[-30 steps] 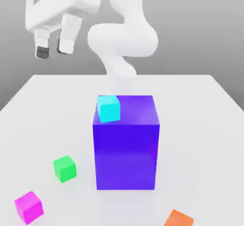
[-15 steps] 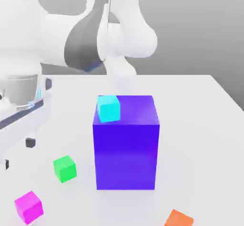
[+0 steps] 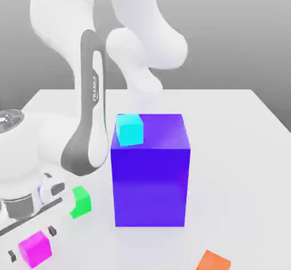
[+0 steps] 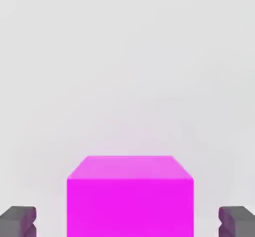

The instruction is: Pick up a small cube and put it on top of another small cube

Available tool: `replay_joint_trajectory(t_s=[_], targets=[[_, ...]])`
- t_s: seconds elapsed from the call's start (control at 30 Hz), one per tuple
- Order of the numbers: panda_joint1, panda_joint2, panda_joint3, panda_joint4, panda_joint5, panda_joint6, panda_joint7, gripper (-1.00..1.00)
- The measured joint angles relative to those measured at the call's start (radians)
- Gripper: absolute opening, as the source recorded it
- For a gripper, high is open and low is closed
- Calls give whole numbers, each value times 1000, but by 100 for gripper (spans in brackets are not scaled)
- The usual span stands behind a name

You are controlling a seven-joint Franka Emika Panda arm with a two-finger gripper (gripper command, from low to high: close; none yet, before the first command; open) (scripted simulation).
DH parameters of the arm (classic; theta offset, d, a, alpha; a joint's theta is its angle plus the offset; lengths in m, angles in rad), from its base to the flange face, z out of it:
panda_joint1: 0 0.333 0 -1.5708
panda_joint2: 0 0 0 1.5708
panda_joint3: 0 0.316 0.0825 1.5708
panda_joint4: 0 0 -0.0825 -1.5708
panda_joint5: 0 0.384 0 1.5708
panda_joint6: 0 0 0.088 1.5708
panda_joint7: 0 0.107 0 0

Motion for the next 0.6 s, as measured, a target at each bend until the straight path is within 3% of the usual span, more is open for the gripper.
replay_joint_trajectory(t_s=[0.17,0.33,0.6], targets=[[0,-4,0,-1,0,-1,0,-100],[-4,-163,4,-44,3,-117,-9,-100],[-38,-453,54,-303,112,-136,-259,-100]])
